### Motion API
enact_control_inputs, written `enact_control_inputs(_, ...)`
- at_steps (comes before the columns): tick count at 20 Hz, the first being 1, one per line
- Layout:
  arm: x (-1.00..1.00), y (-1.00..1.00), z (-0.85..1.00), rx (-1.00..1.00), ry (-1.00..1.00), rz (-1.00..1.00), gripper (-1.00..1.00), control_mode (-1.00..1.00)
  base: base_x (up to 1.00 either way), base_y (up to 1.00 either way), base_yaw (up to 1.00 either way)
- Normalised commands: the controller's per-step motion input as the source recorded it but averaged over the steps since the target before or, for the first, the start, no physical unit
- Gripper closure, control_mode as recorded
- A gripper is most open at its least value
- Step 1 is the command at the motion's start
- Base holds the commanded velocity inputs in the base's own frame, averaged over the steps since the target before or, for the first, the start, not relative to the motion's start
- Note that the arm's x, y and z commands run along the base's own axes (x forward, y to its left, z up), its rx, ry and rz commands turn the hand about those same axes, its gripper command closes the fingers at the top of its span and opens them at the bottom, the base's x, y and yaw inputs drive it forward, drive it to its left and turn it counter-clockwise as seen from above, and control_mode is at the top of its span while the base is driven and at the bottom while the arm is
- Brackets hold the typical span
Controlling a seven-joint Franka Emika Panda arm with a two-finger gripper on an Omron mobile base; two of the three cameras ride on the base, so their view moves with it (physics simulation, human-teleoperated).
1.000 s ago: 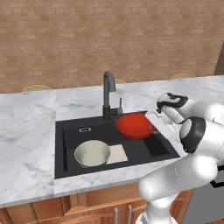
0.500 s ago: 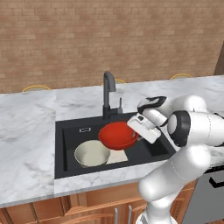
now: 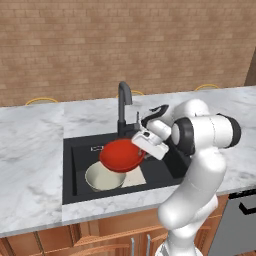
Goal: Pick the bowl and bowl and place them in the sink. Then turn on the water.
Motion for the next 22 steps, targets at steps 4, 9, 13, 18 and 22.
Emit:
enact_control_inputs(4,0.22,0.62,-0.23,0.0,0.0,0.16,1.0,-1.0,0.0,0.0,0.0)
enact_control_inputs(9,0.13,0.69,-0.21,0.0,0.01,0.13,1.0,-1.0,0.0,0.0,0.0)
enact_control_inputs(13,0.18,0.38,-0.25,0.0,0.0,0.1,1.0,-1.0,0.0,0.0,0.0)
enact_control_inputs(18,0.06,0.01,-0.42,0.0,0.0,0.1,1.0,-1.0,0.0,0.0,0.0)
enact_control_inputs(22,0.01,0.01,-0.32,0.0,0.0,0.1,1.0,-1.0,0.0,0.0,0.0)
